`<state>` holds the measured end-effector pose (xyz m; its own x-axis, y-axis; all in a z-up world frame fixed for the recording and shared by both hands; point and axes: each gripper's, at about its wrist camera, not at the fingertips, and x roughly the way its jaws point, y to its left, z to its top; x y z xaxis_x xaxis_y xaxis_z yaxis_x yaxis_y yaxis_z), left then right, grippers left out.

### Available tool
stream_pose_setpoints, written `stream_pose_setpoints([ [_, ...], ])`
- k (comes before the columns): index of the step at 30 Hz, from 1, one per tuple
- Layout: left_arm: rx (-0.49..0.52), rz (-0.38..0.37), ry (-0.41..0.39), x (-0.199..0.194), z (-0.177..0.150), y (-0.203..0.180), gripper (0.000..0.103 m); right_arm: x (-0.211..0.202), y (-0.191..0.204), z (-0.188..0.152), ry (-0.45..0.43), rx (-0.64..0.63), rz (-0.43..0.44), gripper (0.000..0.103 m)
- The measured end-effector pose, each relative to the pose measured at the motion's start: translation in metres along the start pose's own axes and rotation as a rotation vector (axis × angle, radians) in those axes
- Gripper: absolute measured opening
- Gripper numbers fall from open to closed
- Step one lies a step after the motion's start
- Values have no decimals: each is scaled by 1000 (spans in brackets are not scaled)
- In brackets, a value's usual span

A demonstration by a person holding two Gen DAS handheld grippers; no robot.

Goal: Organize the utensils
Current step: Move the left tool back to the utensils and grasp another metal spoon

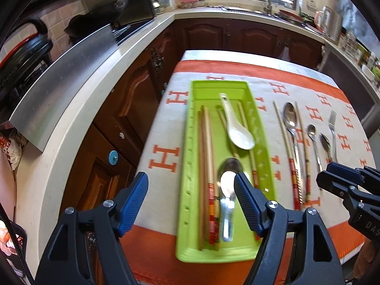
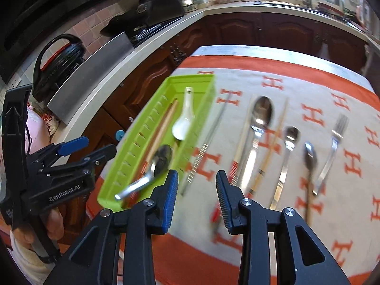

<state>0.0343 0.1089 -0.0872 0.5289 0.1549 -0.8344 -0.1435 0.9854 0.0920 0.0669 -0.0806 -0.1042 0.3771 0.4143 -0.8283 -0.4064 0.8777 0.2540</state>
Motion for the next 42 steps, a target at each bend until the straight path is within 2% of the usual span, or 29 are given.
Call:
stream_pose_setpoints([
  [5,40,-32,10,-6,-4,-28,73,-27,-33,-23,-21,56,-13,34],
  [12,113,-42,6,-12,-3,-66,73,-49,-74,-39,-53,122,-35,34],
  [23,179,-83,13,-8,7,-110,76,-63,-127,-49,-73,210,-57,34],
  [34,148,-200,44,25,40,-134,76,-63,-166,-41,-111,268,-75,34],
  [38,133,-240,75,45,56,-144,69,-57,-182,-34,-114,286,-82,34],
  [42,78,-275,118,72,76,-149,67,-51,-193,-28,-117,299,-78,34],
])
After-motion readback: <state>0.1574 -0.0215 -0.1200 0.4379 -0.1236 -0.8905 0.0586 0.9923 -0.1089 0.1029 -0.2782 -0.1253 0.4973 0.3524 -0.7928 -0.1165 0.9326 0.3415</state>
